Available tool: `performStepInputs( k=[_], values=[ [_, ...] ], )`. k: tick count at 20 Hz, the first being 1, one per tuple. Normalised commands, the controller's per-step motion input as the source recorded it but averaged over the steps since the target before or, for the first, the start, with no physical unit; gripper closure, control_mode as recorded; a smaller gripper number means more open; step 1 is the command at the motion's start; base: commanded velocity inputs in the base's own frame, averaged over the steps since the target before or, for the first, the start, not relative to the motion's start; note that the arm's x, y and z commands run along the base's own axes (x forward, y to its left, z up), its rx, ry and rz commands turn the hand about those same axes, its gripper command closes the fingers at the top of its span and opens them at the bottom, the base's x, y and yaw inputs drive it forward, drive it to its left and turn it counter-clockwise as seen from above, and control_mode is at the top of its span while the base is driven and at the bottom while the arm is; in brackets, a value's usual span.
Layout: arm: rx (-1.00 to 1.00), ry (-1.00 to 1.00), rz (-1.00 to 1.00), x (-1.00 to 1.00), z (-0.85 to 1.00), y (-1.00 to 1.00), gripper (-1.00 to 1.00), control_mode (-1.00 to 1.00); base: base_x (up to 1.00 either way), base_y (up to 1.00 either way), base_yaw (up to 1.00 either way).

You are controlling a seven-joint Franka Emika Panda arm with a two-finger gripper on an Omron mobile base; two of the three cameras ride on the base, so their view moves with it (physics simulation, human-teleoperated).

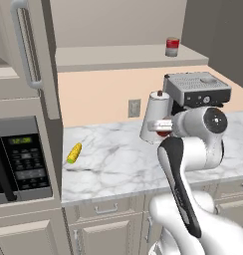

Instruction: Restock the canned food cabinet by taking the new fresh canned food from the counter and placing it in the cabinet. Then, take the old canned food from the cabinet and place it on the counter.

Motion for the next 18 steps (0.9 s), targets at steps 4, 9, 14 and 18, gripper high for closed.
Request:
performStepInputs(
  k=[4, 9, 14, 18],
  values=[
    [0.0, -0.23, 0.03, 0.08, 1.0, 0.04, 1.0, -1.0, 0.0, 0.0, 0.0],
    [0.0, -0.04, 0.07, 0.1, 1.0, 0.0, 1.0, -1.0, 0.0, 0.0, 0.0],
    [-0.05, 0.25, 0.1, 0.0, 1.0, 0.0, 1.0, -1.0, 0.0, 0.0, 0.0],
    [-0.01, 0.19, 0.08, 0.06, 1.0, 0.0, 1.0, -1.0, 0.0, 0.0, 0.0]
  ],
)
